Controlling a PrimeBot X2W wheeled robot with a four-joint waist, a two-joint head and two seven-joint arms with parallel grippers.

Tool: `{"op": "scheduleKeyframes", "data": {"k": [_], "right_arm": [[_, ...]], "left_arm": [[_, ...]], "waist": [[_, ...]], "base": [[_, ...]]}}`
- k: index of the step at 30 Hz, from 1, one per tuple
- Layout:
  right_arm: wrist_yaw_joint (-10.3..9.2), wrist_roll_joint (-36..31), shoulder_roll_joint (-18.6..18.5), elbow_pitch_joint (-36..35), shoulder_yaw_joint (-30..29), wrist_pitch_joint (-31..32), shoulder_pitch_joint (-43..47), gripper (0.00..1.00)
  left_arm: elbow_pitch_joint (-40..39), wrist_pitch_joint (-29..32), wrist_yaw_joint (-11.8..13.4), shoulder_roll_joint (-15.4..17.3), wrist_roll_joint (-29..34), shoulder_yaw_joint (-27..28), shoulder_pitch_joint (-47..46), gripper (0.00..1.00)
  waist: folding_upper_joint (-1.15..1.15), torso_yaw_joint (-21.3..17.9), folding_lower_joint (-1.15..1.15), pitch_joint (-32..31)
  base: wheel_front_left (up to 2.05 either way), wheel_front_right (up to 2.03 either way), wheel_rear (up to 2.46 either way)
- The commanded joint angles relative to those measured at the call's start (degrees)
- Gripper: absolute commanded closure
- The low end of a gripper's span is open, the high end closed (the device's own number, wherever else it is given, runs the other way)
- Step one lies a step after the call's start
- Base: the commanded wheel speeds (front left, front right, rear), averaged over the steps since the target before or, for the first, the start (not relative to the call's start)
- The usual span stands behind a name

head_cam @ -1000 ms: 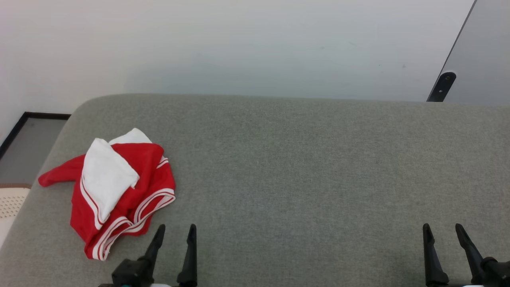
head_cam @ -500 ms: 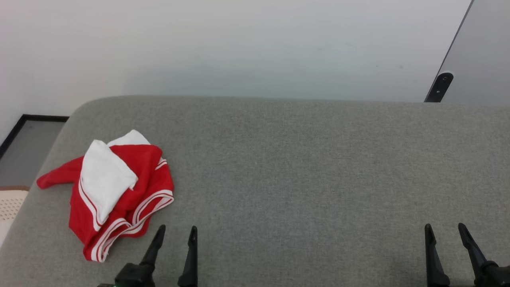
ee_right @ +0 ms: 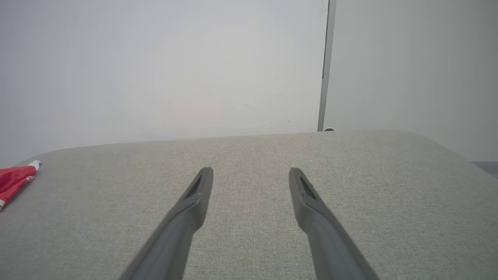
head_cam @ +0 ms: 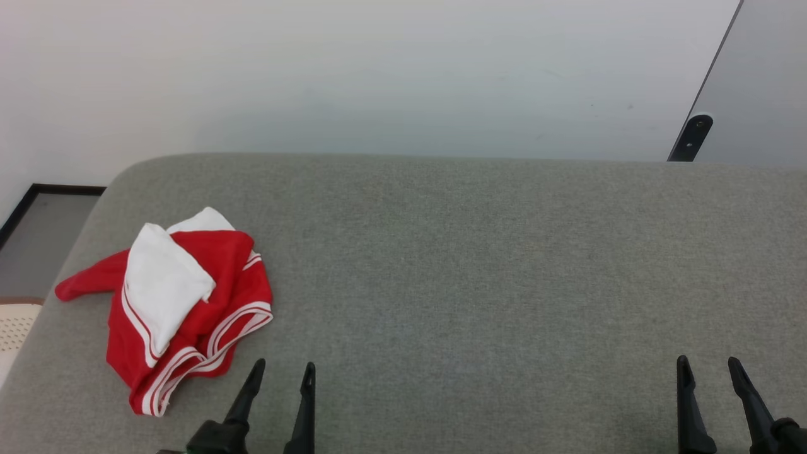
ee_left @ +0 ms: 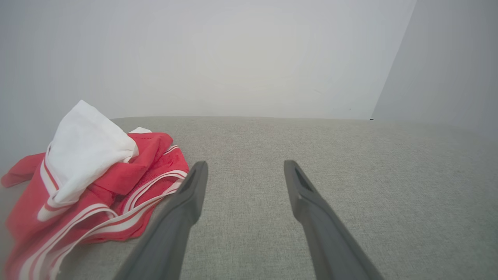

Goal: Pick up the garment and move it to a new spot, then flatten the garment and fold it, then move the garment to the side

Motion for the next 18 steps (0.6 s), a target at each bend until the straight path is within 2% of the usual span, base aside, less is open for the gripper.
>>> {"op": "scheduleKeyframes", "data": {"k": [1,18], "right_arm": [[0.35,0.9,0.1,0.0,0.2,-0.3,-0.2,0.0],[0.34,1.0,0.1,-0.4,0.4,-0.3,0.5,0.0]], "left_arm": [[0.1,-0.1,-0.2,0.1,-0.1,0.1,0.4,0.0],[1.0,-0.1,-0.1,0.1,-1.6,-0.1,0.2,0.0]], "waist": [[0.0,0.1,0.0,0.0],[0.0,1.4,0.0,-0.3]], "base": [[0.0,0.0,0.0],[0.0,0.0,0.0]]}}
